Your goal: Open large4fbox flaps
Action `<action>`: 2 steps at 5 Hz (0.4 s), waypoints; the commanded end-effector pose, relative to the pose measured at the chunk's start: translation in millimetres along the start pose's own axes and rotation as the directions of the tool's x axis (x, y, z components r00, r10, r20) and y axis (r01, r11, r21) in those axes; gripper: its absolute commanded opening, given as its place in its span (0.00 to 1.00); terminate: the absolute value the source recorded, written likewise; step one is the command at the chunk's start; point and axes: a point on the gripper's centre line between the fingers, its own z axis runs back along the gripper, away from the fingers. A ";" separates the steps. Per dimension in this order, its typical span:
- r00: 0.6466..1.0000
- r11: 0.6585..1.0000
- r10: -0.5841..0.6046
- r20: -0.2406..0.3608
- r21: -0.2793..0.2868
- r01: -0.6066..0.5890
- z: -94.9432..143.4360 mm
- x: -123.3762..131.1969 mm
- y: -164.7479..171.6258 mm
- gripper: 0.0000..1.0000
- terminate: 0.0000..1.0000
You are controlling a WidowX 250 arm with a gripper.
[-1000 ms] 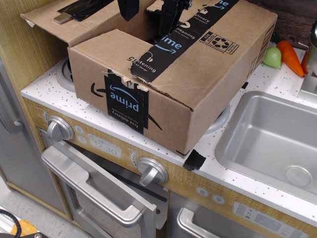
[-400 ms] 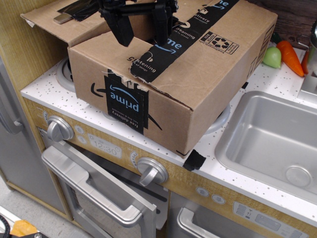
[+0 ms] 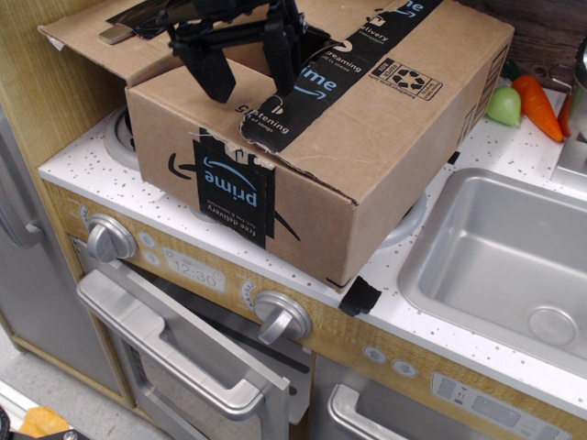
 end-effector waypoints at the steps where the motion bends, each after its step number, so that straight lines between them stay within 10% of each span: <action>1: 0.995 0.985 0.095 0.019 -0.149 -0.091 3.2 2.4 -10.6 1.00 0.00; 2: 0.981 0.953 0.191 -0.003 -0.238 -0.187 6.3 4.0 -34.2 1.00 0.00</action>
